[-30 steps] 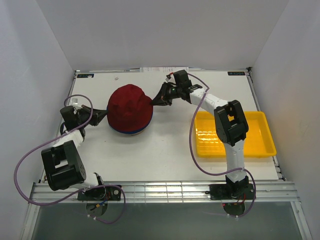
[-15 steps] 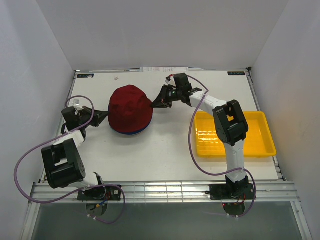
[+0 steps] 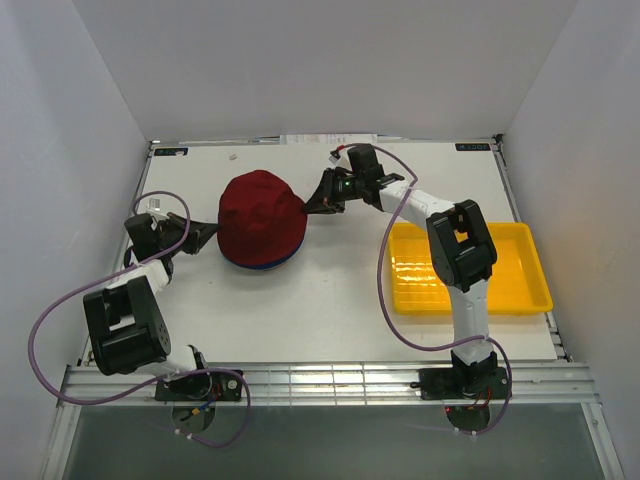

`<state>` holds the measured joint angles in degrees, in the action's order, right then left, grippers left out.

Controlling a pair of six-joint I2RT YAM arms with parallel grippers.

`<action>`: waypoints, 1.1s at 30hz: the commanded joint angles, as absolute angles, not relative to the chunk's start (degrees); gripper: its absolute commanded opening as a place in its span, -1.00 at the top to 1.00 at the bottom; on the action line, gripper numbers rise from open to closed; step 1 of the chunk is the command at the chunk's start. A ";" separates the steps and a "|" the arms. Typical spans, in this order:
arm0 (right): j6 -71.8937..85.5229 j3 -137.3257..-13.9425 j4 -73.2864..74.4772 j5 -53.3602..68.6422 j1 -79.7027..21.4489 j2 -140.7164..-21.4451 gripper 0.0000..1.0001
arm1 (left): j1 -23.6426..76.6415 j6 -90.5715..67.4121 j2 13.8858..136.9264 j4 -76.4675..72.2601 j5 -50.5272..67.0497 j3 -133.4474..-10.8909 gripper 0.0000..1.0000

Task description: Stack the hats

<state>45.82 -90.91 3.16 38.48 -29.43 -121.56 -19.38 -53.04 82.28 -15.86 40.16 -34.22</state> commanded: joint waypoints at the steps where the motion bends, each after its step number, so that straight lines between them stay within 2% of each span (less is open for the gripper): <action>1: 40.52 -92.72 10.02 31.02 -26.98 -123.05 0.82 | -20.13 -47.29 83.41 -6.42 30.23 -32.08 1.00; 3: 40.69 -93.16 9.93 31.29 -27.07 -122.26 0.74 | -20.13 -46.94 82.27 -5.54 30.15 -32.43 1.00; 6: 40.78 -94.92 11.24 31.29 -27.33 -121.46 0.49 | -20.13 -46.67 81.48 -4.57 30.23 -33.22 1.00; 7: 40.87 -95.27 12.29 31.20 -27.33 -121.20 0.29 | -20.13 -46.67 81.13 -4.40 30.58 -33.40 1.00; 10: 41.13 -95.10 13.44 29.89 -27.33 -119.89 0.04 | -20.13 -46.93 79.81 -4.22 31.20 -33.31 1.00; 22: 51.68 -77.45 0.70 32.17 -29.88 -105.83 0.02 | -20.21 -45.79 76.47 -0.79 32.17 -35.33 0.98; 33: 59.85 -69.88 -7.46 28.83 -36.82 -101.34 0.03 | -20.13 -45.26 75.24 1.50 32.61 -34.72 1.00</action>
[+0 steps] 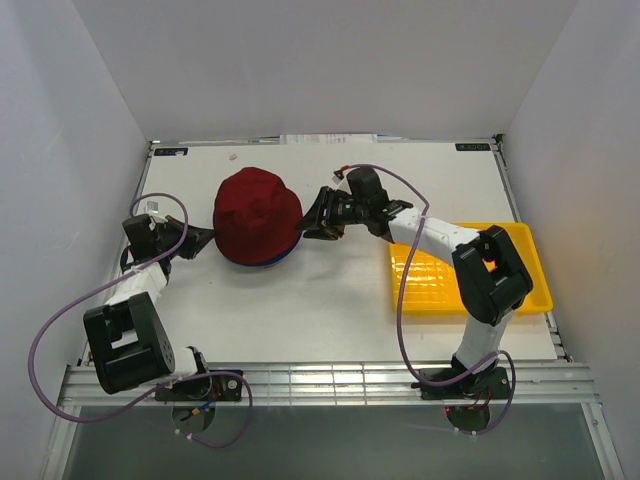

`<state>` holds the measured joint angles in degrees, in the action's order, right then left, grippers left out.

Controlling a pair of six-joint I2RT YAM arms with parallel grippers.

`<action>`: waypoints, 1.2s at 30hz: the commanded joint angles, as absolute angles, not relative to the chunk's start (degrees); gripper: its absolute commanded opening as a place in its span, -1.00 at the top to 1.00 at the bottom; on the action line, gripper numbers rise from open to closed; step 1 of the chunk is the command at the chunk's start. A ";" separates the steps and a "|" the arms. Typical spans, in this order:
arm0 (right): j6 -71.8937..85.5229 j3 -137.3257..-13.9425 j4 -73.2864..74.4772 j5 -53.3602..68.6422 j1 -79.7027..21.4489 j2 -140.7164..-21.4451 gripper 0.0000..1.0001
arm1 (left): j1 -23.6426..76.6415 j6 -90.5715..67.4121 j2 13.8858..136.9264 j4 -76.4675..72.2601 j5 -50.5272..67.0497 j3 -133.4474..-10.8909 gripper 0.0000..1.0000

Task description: Stack the hats

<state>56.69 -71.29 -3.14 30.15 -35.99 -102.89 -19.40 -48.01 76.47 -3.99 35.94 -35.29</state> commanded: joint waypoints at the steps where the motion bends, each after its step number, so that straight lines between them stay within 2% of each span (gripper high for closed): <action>1: 60.20 -69.61 -8.34 28.65 -37.26 -101.25 0.03 | -20.13 -45.35 75.06 1.41 32.69 -34.28 1.00; 13: 62.84 -68.99 -11.07 26.54 -41.13 -103.71 0.02 | -20.13 -45.26 73.65 2.02 33.57 -33.40 1.00; 36: 65.39 -66.36 -15.73 23.82 -42.45 -104.85 0.02 | -20.13 -45.44 72.33 2.99 34.28 -31.55 1.00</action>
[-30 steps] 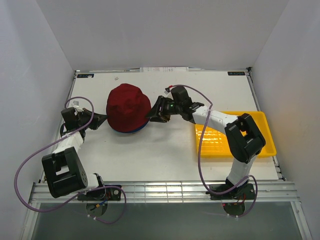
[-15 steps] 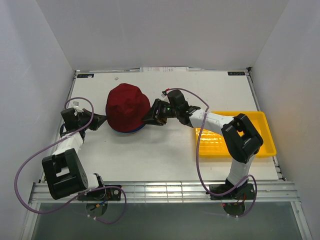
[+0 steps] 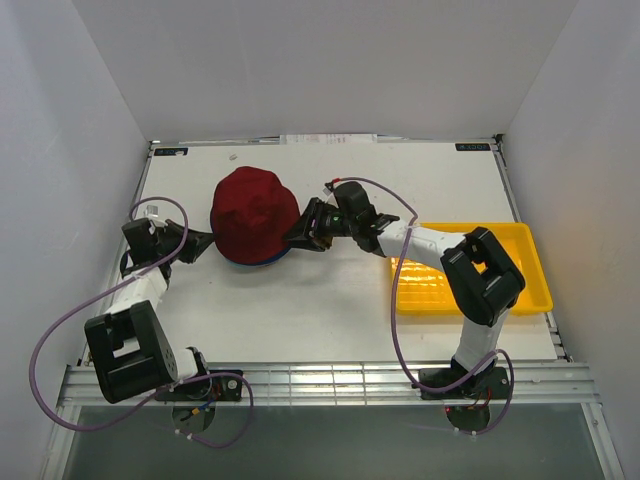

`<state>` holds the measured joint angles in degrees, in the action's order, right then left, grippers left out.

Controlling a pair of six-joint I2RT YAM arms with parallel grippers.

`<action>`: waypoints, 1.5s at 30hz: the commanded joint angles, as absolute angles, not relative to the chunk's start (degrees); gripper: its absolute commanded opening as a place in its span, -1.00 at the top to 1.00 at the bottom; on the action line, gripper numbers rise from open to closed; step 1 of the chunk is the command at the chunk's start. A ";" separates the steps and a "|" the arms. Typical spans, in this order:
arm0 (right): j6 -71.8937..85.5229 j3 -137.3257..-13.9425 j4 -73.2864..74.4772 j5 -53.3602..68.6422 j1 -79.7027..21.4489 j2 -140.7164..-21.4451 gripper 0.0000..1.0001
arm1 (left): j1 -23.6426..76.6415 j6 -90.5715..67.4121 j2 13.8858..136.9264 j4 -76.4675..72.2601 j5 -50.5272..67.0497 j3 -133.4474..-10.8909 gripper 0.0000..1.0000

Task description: Stack the hats

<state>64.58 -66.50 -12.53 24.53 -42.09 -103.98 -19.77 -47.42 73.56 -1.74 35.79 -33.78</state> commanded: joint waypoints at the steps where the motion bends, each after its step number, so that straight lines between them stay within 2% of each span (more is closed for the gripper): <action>1: 65.65 -66.27 -15.91 23.82 -42.45 -104.94 0.03 | -20.13 -45.44 72.33 2.99 34.36 -31.47 1.00; 7: 66.27 -66.88 -17.14 23.73 -42.36 -106.70 0.12 | -20.13 -45.35 71.72 3.25 34.45 -30.41 1.00; 11: 67.24 -66.53 -18.46 23.47 -42.36 -107.14 0.37 | -20.21 -45.00 71.54 3.51 34.63 -30.15 1.00; 14: 67.06 -67.15 -18.19 23.20 -42.10 -107.31 0.48 | -20.13 -44.91 71.11 4.04 34.63 -30.41 1.00; 17: 66.71 -67.59 -17.49 23.03 -41.57 -107.40 0.70 | -20.21 -44.65 70.66 4.92 34.63 -31.37 1.00; 21: 66.36 -67.50 -16.79 23.11 -40.52 -107.31 0.84 | -20.13 -44.30 70.40 5.98 34.54 -32.87 0.99; 24: 66.01 -67.32 -16.44 23.29 -39.73 -107.23 0.84 | -20.13 -44.12 70.23 6.50 34.37 -34.10 0.79; 25: 65.92 -67.32 -16.26 23.29 -39.55 -107.14 0.84 | -20.13 -44.12 70.05 6.85 34.37 -34.36 0.56; 28: 64.95 -67.85 -15.21 23.38 -38.85 -107.14 0.84 | -20.21 -44.21 69.44 7.20 34.28 -35.51 0.22; 29: 64.43 -67.94 -14.94 23.38 -38.67 -107.23 0.84 | -20.13 -44.12 69.26 7.38 34.19 -35.86 0.17; 32: 63.81 -68.82 -13.71 23.73 -38.15 -107.49 0.84 | -20.21 -44.12 68.47 8.08 33.49 -37.52 0.07; 38: 62.41 -70.74 -11.96 25.22 -37.18 -108.36 0.84 | -20.92 -45.52 66.97 7.83 30.15 -40.25 0.02; 45: 60.12 -74.17 -8.79 26.63 -36.39 -110.30 0.84 | -22.24 -50.97 71.09 -2.61 33.66 -42.97 -0.08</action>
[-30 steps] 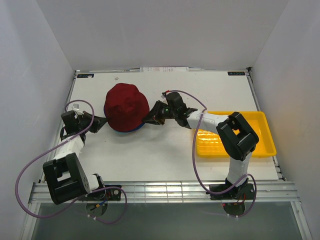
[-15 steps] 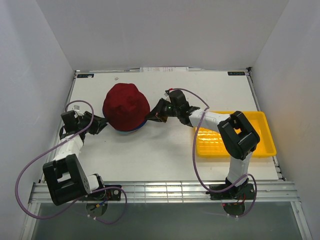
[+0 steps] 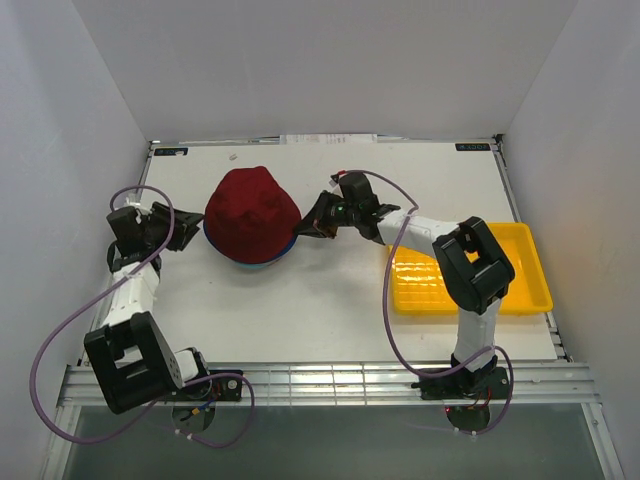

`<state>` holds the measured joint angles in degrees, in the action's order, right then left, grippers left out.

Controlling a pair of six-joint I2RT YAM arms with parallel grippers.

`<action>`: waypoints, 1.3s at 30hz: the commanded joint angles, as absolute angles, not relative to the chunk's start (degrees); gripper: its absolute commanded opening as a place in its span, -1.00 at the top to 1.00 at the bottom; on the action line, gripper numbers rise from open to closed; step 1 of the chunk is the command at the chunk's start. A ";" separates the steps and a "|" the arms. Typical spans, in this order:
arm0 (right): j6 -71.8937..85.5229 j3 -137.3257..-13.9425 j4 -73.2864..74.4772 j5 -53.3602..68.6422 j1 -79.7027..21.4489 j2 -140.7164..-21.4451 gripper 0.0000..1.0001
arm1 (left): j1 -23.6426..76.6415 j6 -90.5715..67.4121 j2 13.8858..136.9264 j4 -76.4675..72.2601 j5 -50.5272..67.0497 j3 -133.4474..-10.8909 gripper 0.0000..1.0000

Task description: Stack the hats

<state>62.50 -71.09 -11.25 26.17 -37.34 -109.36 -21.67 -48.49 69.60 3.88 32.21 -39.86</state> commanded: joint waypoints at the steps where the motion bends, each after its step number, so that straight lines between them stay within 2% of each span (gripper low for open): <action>1: 59.60 -74.61 -8.53 26.89 -36.30 -110.56 0.84 | -22.24 -51.67 72.15 -3.16 34.45 -43.41 -0.08; 12: 57.66 -81.12 -4.92 28.30 -35.16 -114.08 0.84 | -22.24 -53.44 82.17 -12.74 45.17 -44.47 -0.13; 20: 57.30 -83.58 -3.78 28.65 -35.16 -115.14 0.84 | -22.24 -55.55 83.23 -17.84 47.37 -41.84 -0.13; 22: 57.30 -83.67 -3.87 28.65 -35.16 -115.05 0.77 | -22.24 -55.72 83.23 -18.28 47.37 -41.14 -0.09; 24: 57.30 -83.76 -3.87 28.56 -35.16 -114.87 0.69 | -22.24 -55.72 83.50 -18.37 47.46 -40.87 -0.03; 28: 57.30 -83.76 -3.87 28.56 -35.16 -114.44 0.49 | -22.24 -55.90 84.02 -18.37 47.64 -40.34 0.25; 32: 57.30 -83.06 -3.95 28.21 -35.07 -113.73 0.25 | -22.24 -55.90 84.02 -18.46 47.64 -39.90 0.43; 39: 57.48 -82.35 -4.92 28.13 -34.98 -112.94 0.22 | -22.24 -56.60 84.11 -18.46 47.64 -39.90 0.72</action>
<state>57.98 -81.25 -2.96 28.58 -35.29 -114.80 -22.06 -56.75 84.88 -17.23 45.95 -40.12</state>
